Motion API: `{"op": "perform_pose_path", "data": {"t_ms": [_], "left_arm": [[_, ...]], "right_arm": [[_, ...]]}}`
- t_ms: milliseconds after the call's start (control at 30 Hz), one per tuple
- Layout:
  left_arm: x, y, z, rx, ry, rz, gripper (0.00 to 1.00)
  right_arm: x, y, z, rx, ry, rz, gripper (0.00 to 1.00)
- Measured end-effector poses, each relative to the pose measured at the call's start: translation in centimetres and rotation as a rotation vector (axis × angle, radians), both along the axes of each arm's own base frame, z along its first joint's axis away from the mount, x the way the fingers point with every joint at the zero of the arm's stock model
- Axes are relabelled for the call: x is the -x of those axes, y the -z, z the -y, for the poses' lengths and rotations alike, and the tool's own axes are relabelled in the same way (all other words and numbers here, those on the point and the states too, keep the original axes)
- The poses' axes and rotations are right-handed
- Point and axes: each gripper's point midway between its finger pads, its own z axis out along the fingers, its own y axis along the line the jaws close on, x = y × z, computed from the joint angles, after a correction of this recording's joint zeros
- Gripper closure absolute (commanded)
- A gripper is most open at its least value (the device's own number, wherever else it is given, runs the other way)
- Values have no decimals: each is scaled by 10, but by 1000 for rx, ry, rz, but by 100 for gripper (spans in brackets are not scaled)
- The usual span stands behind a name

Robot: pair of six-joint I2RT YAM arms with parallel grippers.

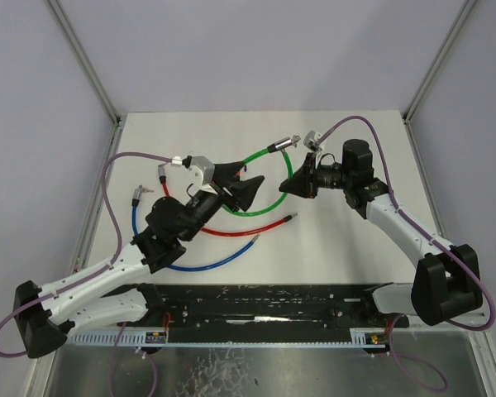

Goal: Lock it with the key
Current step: Lock the lock.

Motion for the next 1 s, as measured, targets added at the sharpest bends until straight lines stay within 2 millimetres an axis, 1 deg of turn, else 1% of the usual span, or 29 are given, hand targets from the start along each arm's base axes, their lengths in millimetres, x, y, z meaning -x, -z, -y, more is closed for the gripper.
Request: {"op": "perform_pose_path", "data": {"t_ms": [67,133,200,367,467,533,800,1000], "left_arm": [[5,2,10,73,62,-73,41],[6,8,20,125,97,-147,42],[3,19,31,162,113,-220,42],[-9,53,60,164,64,-338,51],[-20,66,73,156,8,-363,53],[-28,69,77,162,-38,-369,55],[-60,64,78,243,-200,-358,62],[-74,71,88,244,-255,-361,70]], "right_arm": [[0,0,0,0,0,0,100],[0,0,0,0,0,0,100],[0,0,0,-1,0,3,100],[-1,-2,0,-5,0,13,100],[-1,-2,0,-5,1,13,100],[-1,-2,0,-5,1,13,100],[-1,-2,0,-5,2,9,100],[-1,-2,0,-6,2,7,100]]}}
